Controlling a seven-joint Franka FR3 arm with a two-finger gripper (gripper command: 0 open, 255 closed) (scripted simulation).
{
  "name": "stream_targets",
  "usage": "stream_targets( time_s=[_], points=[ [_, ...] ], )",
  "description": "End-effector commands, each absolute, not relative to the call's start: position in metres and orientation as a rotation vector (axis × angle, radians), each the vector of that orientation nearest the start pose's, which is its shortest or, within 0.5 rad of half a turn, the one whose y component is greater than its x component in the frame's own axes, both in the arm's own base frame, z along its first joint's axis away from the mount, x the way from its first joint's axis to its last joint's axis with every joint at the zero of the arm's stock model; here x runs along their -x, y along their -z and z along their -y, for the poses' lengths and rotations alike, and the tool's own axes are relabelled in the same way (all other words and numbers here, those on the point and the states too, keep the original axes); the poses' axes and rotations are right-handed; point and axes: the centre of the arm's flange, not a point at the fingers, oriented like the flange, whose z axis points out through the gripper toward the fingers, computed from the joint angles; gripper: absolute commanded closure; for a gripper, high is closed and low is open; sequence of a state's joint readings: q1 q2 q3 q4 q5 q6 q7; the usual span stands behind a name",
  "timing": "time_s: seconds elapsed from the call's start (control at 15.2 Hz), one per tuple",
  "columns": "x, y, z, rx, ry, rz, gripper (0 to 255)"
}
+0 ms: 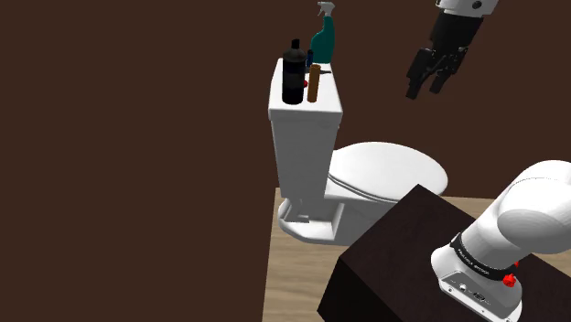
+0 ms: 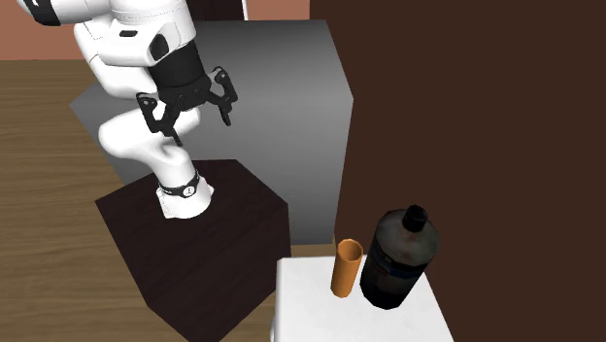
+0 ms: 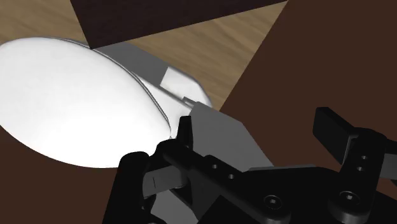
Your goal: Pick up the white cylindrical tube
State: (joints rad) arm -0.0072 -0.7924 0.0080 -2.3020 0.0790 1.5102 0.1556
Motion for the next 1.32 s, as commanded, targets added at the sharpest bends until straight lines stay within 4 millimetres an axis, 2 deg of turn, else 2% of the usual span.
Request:
stream_targets(
  time_s=[0.0, 0.66, 1.25],
  points=[
    [-0.299, -0.613, -0.010, 3.060, -0.008, -0.234, 0],
    [-0.384, -0.578, 0.001, 2.905, 0.418, -0.047, 0],
    [-0.467, -0.570, 0.000, 2.711, 0.766, 0.110, 0]
  ],
)
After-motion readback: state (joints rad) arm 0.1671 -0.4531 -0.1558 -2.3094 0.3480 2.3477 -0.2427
